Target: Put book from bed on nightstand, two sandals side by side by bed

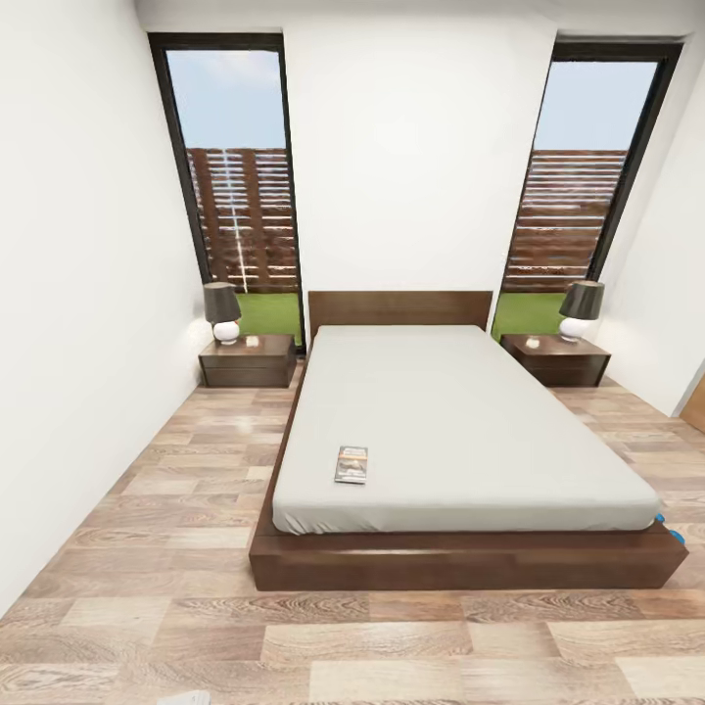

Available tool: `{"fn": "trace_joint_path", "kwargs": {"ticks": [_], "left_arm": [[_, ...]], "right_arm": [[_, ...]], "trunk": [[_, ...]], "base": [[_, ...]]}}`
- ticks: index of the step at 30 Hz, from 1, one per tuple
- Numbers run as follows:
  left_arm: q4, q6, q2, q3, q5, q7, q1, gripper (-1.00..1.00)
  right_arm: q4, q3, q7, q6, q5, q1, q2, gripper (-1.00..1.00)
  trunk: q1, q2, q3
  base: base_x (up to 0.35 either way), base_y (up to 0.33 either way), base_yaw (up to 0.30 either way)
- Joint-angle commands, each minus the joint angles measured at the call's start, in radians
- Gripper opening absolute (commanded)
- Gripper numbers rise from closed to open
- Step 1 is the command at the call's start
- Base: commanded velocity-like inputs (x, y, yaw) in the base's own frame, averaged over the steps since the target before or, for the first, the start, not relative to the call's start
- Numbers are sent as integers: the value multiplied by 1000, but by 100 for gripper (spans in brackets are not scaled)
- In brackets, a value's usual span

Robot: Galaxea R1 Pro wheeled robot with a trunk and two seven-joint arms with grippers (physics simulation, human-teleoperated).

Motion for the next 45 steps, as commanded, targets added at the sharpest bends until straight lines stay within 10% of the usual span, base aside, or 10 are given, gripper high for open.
{"fn": "trace_joint_path", "kwargs": {"ticks": [1,45], "left_arm": [[2,-2,0,-1,7,-5,-1,100],[2,-3,0,-1,7,-5,-1,100]], "right_arm": [[3,-6,6,-4,-4,-1,0,100],[4,-6,6,-6,-7,-1,0,100]], "trunk": [[1,-1,-2],[1,-1,-2]], "base": [[286,0,0],[253,-59,0]]}}
